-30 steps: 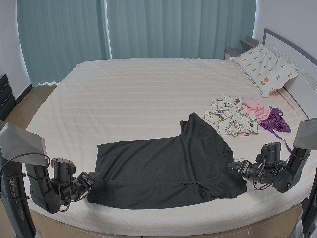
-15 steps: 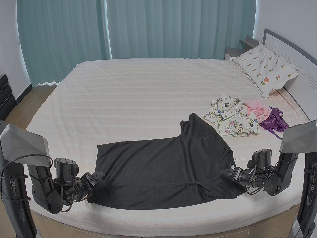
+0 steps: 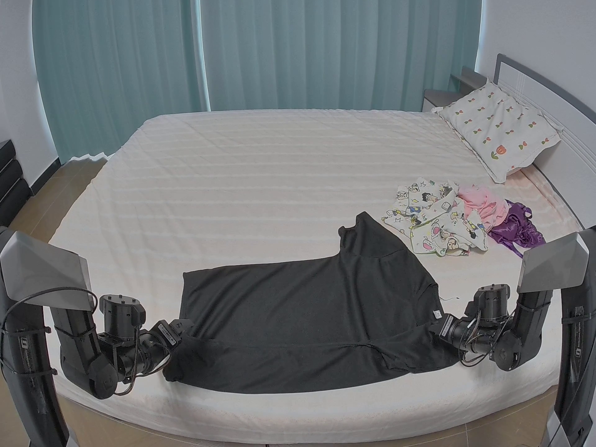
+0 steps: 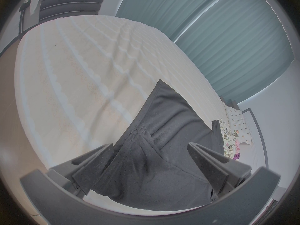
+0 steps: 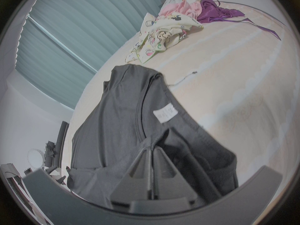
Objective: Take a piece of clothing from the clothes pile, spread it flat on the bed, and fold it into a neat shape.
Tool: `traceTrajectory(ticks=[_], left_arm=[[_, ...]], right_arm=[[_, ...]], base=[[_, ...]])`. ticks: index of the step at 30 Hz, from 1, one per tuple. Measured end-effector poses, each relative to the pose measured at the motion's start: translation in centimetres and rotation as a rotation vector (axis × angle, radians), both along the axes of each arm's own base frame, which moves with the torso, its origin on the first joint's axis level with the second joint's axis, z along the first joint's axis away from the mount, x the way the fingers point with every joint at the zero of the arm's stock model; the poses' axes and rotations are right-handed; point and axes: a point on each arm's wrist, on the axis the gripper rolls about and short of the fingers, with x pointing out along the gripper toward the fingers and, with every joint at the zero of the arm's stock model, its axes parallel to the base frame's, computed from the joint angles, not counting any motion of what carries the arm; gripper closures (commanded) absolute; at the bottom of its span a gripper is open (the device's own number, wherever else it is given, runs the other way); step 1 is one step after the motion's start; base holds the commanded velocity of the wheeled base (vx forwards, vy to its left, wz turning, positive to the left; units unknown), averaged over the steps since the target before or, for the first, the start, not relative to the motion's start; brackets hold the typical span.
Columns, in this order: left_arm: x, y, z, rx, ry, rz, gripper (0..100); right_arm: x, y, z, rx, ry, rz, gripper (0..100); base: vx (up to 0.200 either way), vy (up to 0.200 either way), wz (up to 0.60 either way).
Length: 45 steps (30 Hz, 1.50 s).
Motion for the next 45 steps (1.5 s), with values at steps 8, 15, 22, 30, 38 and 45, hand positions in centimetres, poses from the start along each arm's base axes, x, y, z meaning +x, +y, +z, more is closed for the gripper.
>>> traceTrajectory(ticks=[8, 15, 22, 30, 38, 45], left_arm=[[0.4, 0.5, -0.1, 0.000, -0.005, 0.021, 0], [1.2, 1.0, -0.2, -0.017, -0.021, 0.062, 0], [2.3, 0.9, 0.0, -0.048, -0.055, 0.076, 0], [2.7, 0.1, -0.5, -0.043, -0.050, 0.045, 0], [3.0, -0.4, -1.4, -0.016, -0.038, 0.018, 0], [2.9, -0.6, -2.4, 0.063, -0.019, -0.012, 100]], right_arm=[[0.4, -1.3, 0.4, 0.041, -0.070, -0.069, 100], [0.3, -1.6, 0.4, 0.048, -0.086, -0.080, 100], [0.2, -1.6, 0.1, 0.048, -0.080, -0.079, 100], [0.1, -1.4, 0.0, 0.049, -0.091, -0.073, 100], [-0.2, -1.2, -0.2, 0.045, -0.086, -0.065, 100], [-0.3, -1.2, -0.3, 0.045, -0.081, -0.063, 100]], base=[[0.000, 0.000, 0.00], [0.000, 0.000, 0.00], [0.000, 0.000, 0.00], [0.000, 0.000, 0.00], [0.000, 0.000, 0.00], [0.000, 0.000, 0.00]])
